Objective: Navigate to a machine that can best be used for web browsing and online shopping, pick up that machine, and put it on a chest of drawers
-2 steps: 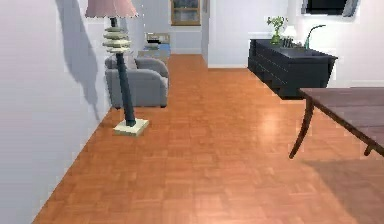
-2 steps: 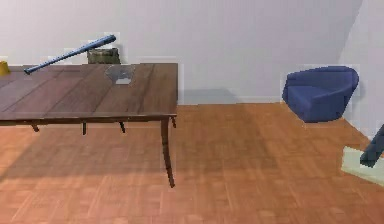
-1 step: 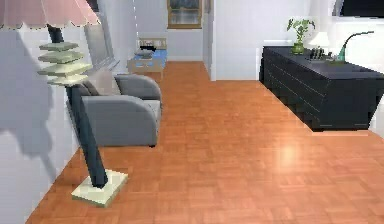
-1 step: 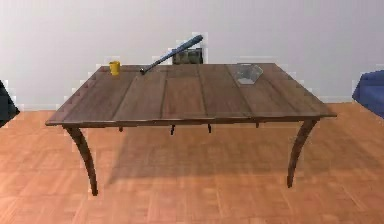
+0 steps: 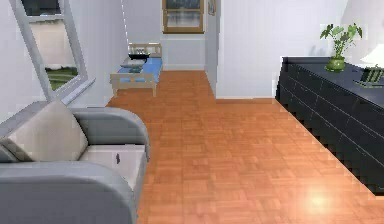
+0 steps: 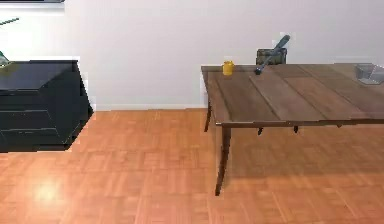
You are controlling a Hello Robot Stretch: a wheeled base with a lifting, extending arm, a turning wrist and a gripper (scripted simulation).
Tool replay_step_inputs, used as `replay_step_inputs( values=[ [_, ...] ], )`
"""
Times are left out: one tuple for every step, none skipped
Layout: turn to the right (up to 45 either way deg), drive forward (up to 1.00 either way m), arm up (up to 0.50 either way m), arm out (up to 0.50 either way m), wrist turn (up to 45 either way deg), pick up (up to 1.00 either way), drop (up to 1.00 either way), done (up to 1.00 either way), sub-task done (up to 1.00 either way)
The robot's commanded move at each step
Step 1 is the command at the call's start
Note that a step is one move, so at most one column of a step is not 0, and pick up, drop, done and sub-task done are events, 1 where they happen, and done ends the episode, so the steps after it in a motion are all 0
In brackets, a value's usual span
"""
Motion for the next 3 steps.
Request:
replay_step_inputs(
  values=[
    [0.0,1.0,0.0,0.0,0.0,0.0,0.0,0.0,0.0],
    [-3.0,0.0,0.0,0.0,0.0,0.0,0.0,0.0,0.0],
    [0.0,0.9,0.0,0.0,0.0,0.0,0.0,0.0,0.0]
  ],
)
